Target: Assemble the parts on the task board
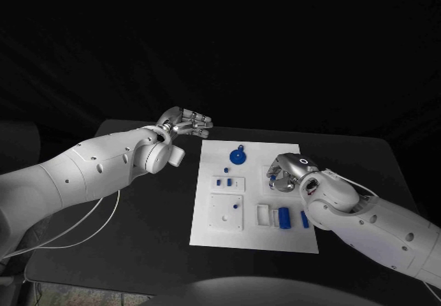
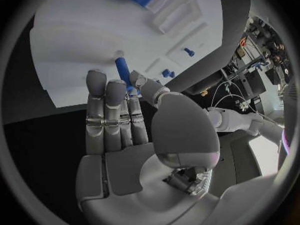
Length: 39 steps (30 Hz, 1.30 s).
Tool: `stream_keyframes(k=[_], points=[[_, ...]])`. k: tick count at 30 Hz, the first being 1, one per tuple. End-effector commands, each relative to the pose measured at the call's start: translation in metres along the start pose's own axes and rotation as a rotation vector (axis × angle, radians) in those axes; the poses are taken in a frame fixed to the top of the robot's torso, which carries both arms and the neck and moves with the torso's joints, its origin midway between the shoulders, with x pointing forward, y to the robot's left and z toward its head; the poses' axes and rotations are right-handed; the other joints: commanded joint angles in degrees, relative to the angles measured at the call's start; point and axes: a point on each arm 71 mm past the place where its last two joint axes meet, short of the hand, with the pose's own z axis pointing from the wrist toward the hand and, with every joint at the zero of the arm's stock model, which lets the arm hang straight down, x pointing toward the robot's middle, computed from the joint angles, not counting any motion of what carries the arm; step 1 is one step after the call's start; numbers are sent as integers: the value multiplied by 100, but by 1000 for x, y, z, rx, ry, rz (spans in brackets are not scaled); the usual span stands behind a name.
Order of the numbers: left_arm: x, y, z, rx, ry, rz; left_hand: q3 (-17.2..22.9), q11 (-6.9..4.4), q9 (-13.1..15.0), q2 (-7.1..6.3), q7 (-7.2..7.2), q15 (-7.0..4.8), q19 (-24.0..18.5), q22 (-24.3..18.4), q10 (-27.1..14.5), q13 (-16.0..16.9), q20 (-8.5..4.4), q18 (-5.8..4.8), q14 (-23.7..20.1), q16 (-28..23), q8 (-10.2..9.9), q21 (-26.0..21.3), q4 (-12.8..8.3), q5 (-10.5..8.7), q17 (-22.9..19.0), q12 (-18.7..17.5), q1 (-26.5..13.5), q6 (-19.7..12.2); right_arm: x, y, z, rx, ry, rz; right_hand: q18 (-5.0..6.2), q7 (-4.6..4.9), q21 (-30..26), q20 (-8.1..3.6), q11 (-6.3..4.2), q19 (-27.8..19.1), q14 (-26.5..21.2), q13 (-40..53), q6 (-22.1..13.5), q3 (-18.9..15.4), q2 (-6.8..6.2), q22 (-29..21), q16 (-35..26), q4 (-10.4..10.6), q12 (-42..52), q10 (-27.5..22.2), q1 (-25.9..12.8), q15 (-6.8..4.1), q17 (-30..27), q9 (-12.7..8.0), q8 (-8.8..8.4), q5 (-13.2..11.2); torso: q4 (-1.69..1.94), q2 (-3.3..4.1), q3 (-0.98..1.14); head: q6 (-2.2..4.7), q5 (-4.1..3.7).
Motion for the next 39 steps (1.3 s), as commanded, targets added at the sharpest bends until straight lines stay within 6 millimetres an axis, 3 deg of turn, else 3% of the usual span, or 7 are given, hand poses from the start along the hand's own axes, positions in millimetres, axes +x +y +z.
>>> stream_keyframes(k=[1, 18, 23, 27, 39], points=[[1, -1, 0, 6, 12, -5, 1, -3, 2, 65, 4, 18, -8, -7, -19, -4, 3, -42, -20, -21, 1, 20, 27, 10, 1, -25, -2, 48, -6, 4, -2, -17, -51, -11, 64, 3, 20, -25, -248, 176, 2, 71, 52, -25, 74, 13, -21, 9, 19, 415, 47, -36, 10, -2, -3, 17, -4, -4, -1, 1, 8], [-1, 0, 2, 3, 0, -1, 10, -5, 2, 69, 5, 16, -1, -30, -15, -4, -1, -42, -18, -22, 0, 23, 41, 13, 2, -25, 19, 47, -31, 63, -23, -214, -86, 93, 53, -1, 22, -41, -254, 187, 12, 60, 56, -69, 70, 97, -69, 5, 18, 429, 59, -52, 54, 36, -5, 17, -1, -5, -6, 10, 90], [0, 0, 3, 4, 1, -1, 10, -5, 2, 69, 5, 16, -1, -30, -15, -4, -1, -42, -18, -22, 0, 23, 41, 13, 2, -25, 19, 47, -20, 87, -28, -296, -77, 113, 54, 1, 9, -44, -251, 195, 16, 58, 55, -77, 71, 107, -78, 0, 17, 425, 64, -53, 62, 37, -5, 17, -8, -13, -7, 0, 140], [3, 0, 4, 5, 6, -2, 10, -5, 2, 69, 5, 16, -1, -30, -15, -4, -1, -42, -18, -22, 0, 23, 41, 13, 2, -25, 19, 47, -3, 105, -33, -353, -53, 117, 56, 1, -1, -44, -250, 199, 18, 58, 54, -79, 68, 114, -87, -6, 16, 423, 70, -54, 67, 36, -5, 17, 8, -3, -3, 0, 149], [8, -2, 6, 8, 16, -5, 15, -4, 2, 73, 4, 16, -2, -38, -16, -4, -1, -43, -18, -21, 1, 28, 47, 14, 1, -25, 23, 51, 32, 129, -41, -427, 1, 102, 57, 1, -3, -44, -249, 201, 17, 57, 55, -78, 67, 118, -91, -12, 17, 422, 74, -53, 69, 35, -5, 17, 5, 2, -4, -22, 189]])
